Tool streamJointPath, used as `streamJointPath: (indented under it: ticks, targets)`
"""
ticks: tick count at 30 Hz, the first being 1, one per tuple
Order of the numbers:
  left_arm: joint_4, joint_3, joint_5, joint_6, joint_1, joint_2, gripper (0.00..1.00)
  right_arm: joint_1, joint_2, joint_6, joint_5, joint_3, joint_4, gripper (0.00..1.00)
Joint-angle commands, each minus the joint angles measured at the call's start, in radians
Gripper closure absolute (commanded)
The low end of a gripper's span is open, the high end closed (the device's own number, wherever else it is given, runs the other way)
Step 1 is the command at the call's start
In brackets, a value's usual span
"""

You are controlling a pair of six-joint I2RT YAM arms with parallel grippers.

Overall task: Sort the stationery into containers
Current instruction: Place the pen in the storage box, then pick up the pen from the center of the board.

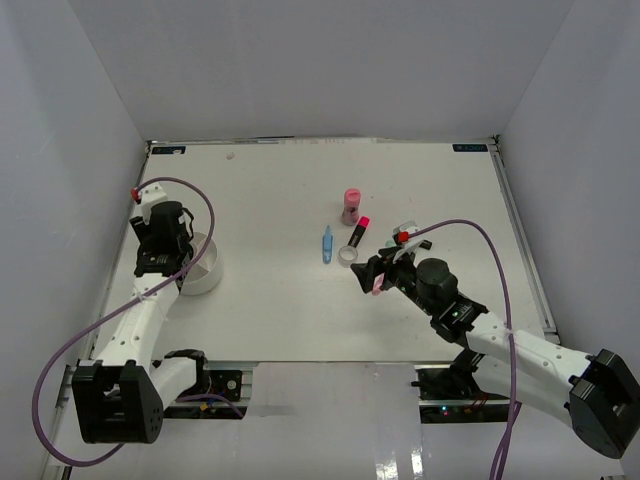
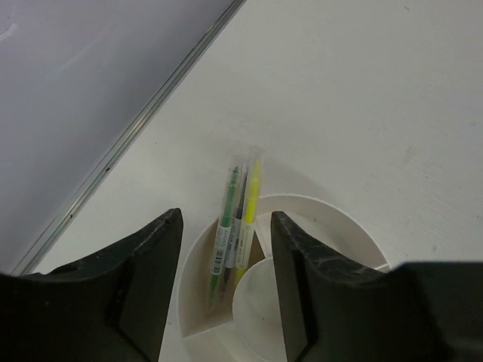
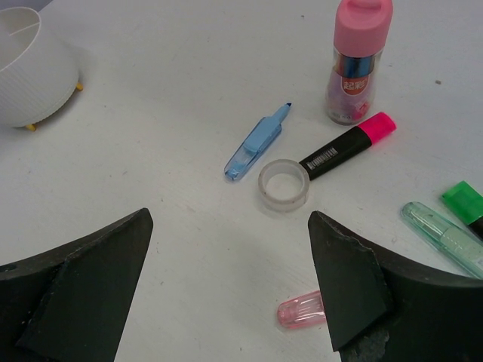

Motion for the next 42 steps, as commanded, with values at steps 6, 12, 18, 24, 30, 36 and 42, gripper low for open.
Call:
streamJointPath:
  ticks: [6, 12, 18, 24, 30, 36, 42]
  targets:
    - [-0.088, 0.077, 0.126, -0.062, 0.007, -0.074, 0.22, -0.010, 0.018, -0.009, 0.053, 0.009, -0.001, 0.10]
    - [-0.155, 0.168, 0.406, -0.120, 0.007, -0.088, 0.08, -0.037, 0.064, 0.023, 0.171, 0.076, -0.127, 0.10]
    - [-0.166, 0.205, 0.678, -0.163, -0.004, -0.071, 0.02, -0.187, 0.150, 0.027, 0.163, 0.161, -0.284, 0.10]
    - [-0.088, 0.188, 0.809, -0.186, -0.102, -0.039, 0.02, -0.398, 0.251, 0.017, 0.054, 0.288, -0.352, 0.07]
    - [-0.002, 0.089, 0.824, -0.138, -0.205, -0.019, 0.02, -0.519, 0.432, -0.053, -0.045, 0.437, -0.433, 0.03]
    - [0.015, 0.021, 0.803, -0.126, -0.210, -0.099, 0.02, -0.582, 0.599, -0.104, -0.091, 0.521, -0.484, 0.00]
    - [-0.011, 0.007, 0.735, -0.106, -0.233, -0.145, 0.02, -0.603, 0.713, -0.151, -0.122, 0.572, -0.509, 0.11]
